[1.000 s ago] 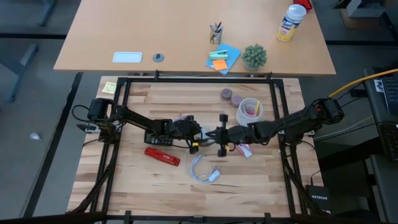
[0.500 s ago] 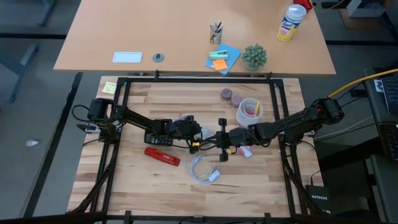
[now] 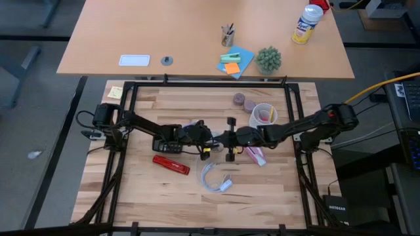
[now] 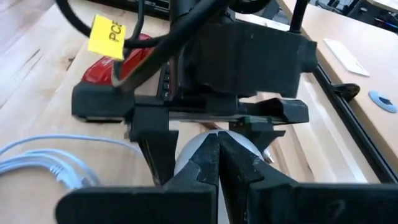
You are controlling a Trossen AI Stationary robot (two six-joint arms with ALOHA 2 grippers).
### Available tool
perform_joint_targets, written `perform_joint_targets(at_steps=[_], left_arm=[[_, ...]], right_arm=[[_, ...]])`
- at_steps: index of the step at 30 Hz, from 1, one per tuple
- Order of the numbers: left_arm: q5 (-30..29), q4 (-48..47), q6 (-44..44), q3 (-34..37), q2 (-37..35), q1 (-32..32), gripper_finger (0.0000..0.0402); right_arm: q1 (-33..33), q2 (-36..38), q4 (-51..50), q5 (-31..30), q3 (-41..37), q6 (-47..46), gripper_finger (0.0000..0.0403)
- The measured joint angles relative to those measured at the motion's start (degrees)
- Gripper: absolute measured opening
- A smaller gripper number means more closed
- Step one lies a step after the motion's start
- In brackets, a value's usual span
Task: Screw lightbulb
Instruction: Insert the white lightbulb into the golden lamp
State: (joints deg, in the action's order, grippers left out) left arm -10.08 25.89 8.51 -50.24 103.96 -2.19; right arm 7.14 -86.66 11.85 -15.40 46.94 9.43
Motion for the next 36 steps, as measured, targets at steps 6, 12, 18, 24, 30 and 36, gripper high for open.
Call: perform_joint_targets(at_steps=[6, 12, 18, 24, 30, 36], left_arm=[[-0.18, 0.0, 0.37, 0.0, 0.0, 0.03, 0.0239], [-0.14, 0.09, 1.28, 0.0, 0.0, 0.03, 0.0239], [0.02, 0.22, 3.45, 0.0, 0.0, 0.1, 0.0239], [-1.0, 0.03, 3.49, 0.0, -0.21, 0.21, 0.0239], [-2.23, -0.59, 3.77, 0.11, -1.41, 0.81, 0.0239], [-2.56, -0.55, 5.83, 0.11, -1.46, 0.84, 0.0239]], right_arm=[[-0.39, -0.91, 2.91, -1.92, -0.21, 1.14, 0.0007], [-0.36, -0.97, 3.73, -3.91, -0.31, 2.8, 0.0007], [-0.36, -0.99, 3.61, -4.55, -0.31, 2.8, 0.0007], [-0.36, -0.97, 3.05, -5.2, -0.31, 2.58, 0.0007], [-0.45, -0.97, 2.05, -8.86, -0.28, 1.03, 0.0007], [-0.47, -0.97, 2.02, -11.18, -0.35, 0.98, 0.0007]])
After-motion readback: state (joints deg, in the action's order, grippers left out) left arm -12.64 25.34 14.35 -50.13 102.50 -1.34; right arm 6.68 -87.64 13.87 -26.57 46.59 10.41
